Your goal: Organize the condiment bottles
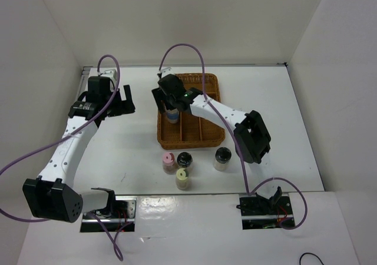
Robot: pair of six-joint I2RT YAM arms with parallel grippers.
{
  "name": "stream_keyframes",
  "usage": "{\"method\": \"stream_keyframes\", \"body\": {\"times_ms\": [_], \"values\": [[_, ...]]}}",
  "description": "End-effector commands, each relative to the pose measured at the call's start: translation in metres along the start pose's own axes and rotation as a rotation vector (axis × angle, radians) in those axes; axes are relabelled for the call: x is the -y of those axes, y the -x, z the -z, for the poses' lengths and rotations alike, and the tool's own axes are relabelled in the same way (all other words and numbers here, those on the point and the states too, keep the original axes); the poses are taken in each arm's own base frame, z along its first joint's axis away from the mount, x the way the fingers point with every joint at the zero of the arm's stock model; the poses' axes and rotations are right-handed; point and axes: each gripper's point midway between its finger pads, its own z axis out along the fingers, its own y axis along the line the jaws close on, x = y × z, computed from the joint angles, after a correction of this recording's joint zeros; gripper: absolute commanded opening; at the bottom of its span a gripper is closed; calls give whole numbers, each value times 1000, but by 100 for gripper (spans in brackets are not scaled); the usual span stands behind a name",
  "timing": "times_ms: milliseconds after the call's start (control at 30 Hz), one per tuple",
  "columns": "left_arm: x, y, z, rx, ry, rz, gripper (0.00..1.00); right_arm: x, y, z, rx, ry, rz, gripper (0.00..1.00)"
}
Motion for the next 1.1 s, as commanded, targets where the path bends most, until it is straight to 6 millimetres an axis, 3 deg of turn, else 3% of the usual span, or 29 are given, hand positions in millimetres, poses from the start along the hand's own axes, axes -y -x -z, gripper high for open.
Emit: {"method": "stream_keyframes", "body": {"times_ms": [0, 133, 300, 333, 367, 400, 433, 467, 500, 533, 600, 733, 900, 1000, 1067], "values": [[3, 4, -4, 13, -25, -17, 100, -6, 16, -2, 55, 14, -39, 95], [4, 4, -7, 11, -33, -26, 100, -4, 34, 25, 104, 28, -86, 99], [5, 2, -10, 0, -40, -26, 100, 9, 48, 80, 139, 41, -141, 99], [6, 5, -10, 9, -42, -26, 100, 11, 39, 86, 124, 46, -146, 99], [8, 4, -10, 6, -53, -26, 100, 16, 50, 110, 165, 59, -159, 99], [8, 4, -10, 6, -53, -26, 100, 20, 50, 120, 177, 52, -178, 99], [8, 4, -10, 6, -53, -26, 100, 26, 36, 124, 154, 32, -189, 99], [9, 4, -9, 4, -63, -35, 100, 39, 39, 145, 181, 0, -208, 99], [9, 4, -9, 4, -63, -36, 100, 47, 33, 152, 180, -31, -237, 99], [9, 2, -11, 4, -63, -36, 100, 57, 14, 152, 149, -72, -246, 99], [10, 0, -14, -7, -70, -35, 100, 78, -1, 172, 146, -160, -317, 99], [13, -2, -19, -21, -86, -35, 100, 105, -68, 180, 7, -284, -474, 99], [13, -6, -24, -40, -90, -44, 100, 108, -136, 185, -173, -316, -654, 93], [14, -8, -27, -51, -97, -43, 100, 110, -164, 189, -236, -366, -712, 90], [15, -4, -25, -43, -99, -44, 100, 111, -166, 194, -242, -378, -734, 85]]}}
